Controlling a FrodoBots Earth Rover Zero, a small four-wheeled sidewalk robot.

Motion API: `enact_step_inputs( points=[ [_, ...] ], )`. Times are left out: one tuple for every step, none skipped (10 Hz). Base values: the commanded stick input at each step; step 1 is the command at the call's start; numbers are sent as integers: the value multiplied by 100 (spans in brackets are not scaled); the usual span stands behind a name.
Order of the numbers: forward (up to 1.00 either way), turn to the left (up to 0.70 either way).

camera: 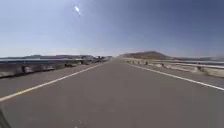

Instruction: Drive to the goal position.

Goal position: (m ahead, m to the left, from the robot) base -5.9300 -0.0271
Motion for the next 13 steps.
enact_step_inputs(
  points=[
    [100,0],
    [100,0],
    [100,0],
    [100,0],
    [100,0],
    [100,0],
    [100,0],
    [100,0],
    [100,0],
    [100,0],
    [100,0],
    [100,0],
    [100,0]
  ],
)
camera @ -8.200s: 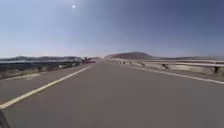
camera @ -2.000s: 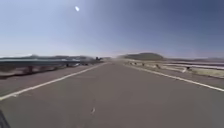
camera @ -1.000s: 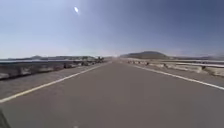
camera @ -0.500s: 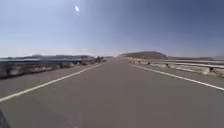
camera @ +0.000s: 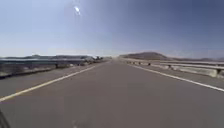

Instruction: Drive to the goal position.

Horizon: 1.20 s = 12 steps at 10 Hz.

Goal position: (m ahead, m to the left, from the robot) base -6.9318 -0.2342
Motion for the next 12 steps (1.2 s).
enact_step_inputs(
  points=[
    [100,0],
    [100,0],
    [100,0],
    [100,0],
    [100,0],
    [100,0],
    [100,0],
    [100,0],
    [100,0],
    [100,0],
    [100,0],
    [100,0]
  ],
)
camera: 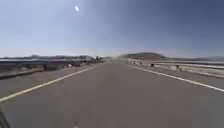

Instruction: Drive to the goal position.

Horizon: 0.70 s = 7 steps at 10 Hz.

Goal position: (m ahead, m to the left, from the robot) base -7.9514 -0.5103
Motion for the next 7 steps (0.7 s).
enact_step_inputs(
  points=[
    [100,0],
    [100,0],
    [100,0],
    [100,0],
    [100,0],
    [100,0],
    [100,0]
  ],
)
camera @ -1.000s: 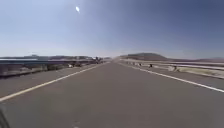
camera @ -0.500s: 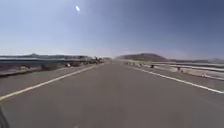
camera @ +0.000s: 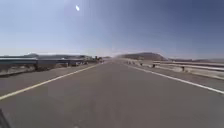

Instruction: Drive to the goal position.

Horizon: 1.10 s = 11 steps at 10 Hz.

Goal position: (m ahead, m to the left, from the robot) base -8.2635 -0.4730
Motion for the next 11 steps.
enact_step_inputs(
  points=[
    [100,0],
    [100,0],
    [100,0],
    [100,0],
    [100,0],
    [100,0],
    [100,0],
    [100,0],
    [100,0],
    [100,0],
    [100,0]
  ],
)
